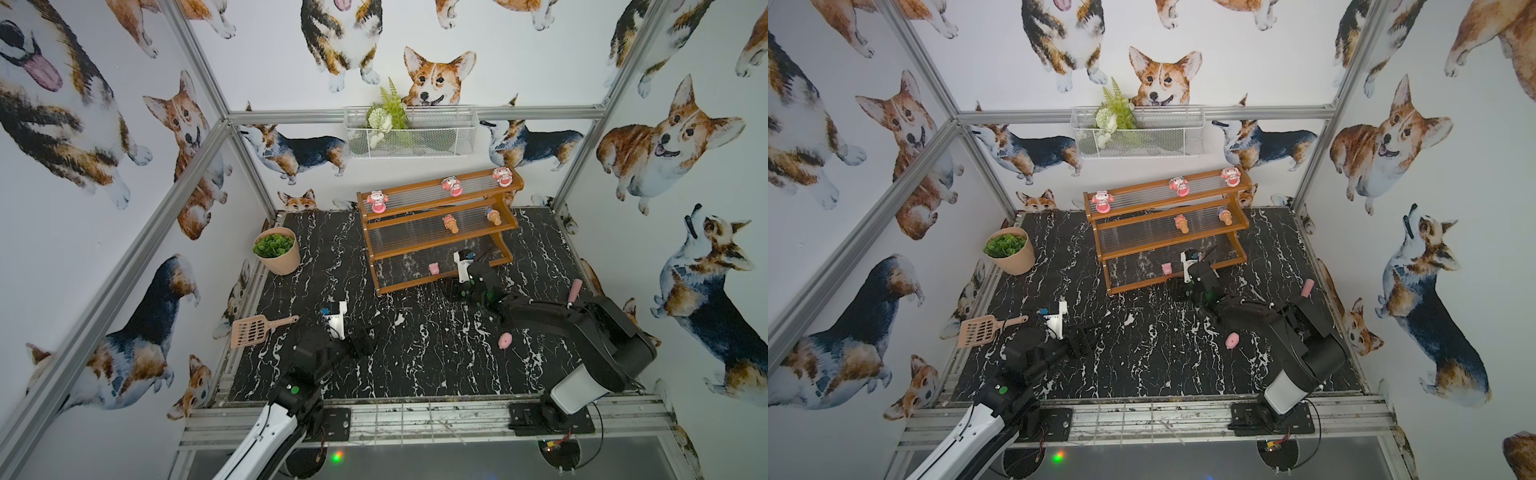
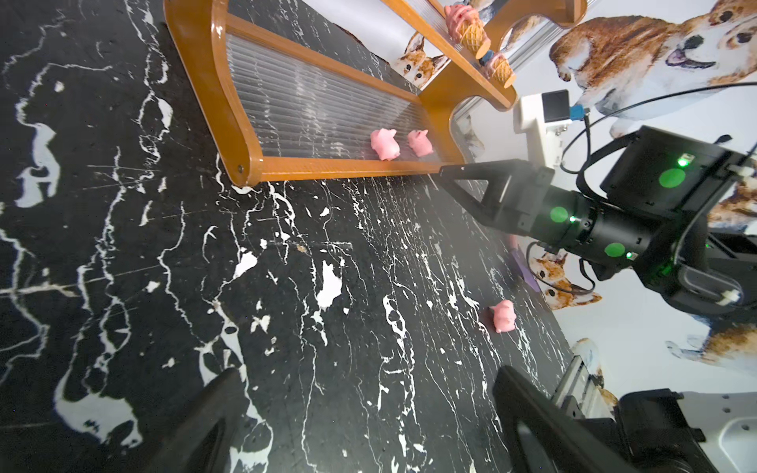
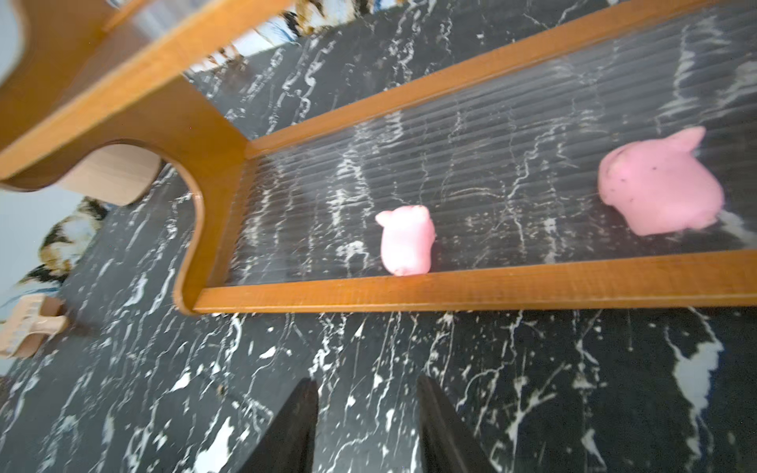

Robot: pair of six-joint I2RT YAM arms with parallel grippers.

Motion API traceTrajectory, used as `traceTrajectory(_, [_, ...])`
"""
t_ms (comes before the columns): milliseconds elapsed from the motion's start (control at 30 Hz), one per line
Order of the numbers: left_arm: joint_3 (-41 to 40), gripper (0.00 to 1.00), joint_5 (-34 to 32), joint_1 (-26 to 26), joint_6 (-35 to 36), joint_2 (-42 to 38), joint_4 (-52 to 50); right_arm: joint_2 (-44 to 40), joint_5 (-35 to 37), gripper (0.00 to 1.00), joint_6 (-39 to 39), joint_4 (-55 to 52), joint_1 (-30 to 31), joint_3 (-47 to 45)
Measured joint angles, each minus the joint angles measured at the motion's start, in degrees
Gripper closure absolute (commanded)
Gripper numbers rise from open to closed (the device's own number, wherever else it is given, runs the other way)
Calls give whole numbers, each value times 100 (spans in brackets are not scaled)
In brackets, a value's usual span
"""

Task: Organize plastic toys on shelves
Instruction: Place the plastic toy on the shelf, then move the plastic toy to the center of the board.

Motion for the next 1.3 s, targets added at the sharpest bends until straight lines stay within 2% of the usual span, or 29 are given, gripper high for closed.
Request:
traceTrajectory(167, [-55, 4, 428, -98, -179, 391, 680, -1386, -365, 56, 72, 9, -2, -973])
traceTrajectory(267, [-48, 4, 518, -361, -269, 710, 1071, -2411, -525, 56, 188, -225, -48, -1462])
traceTrajectory(400, [17, 4, 306, -1224, -271, 1038, 1373, -3689, -756, 54, 328, -693, -286, -1919])
traceTrajectory(500, [125, 4, -245, -2090, -160, 1355, 1609, -4699, -920, 52, 393, -1353, -673, -2186])
traceTrajectory(600, [299, 4, -737, -2822, -59, 1993, 1884, -5469, -1178, 52, 516, -1961, -1211, -2310])
traceTrajectory(800, [1010, 6, -1327, -3733, 103, 3460, 2227, -5904, -2214, 52, 817, -2647, -2374, -2476])
traceTrajectory(967, [1668, 7, -1838, -4365, 260, 4341, 2223, -6105, -2883, 52, 1025, -3018, -2863, -2608])
traceTrajectory(1100, [2059, 7, -2133, -4618, 313, 4964, 2100, -6334, -2909, 52, 1093, -3482, -2981, -2581])
traceTrajectory(1300, [2507, 7, -2238, -4747, 345, 5676, 2017, -6870, -2756, 52, 1235, -4201, -3016, -2544])
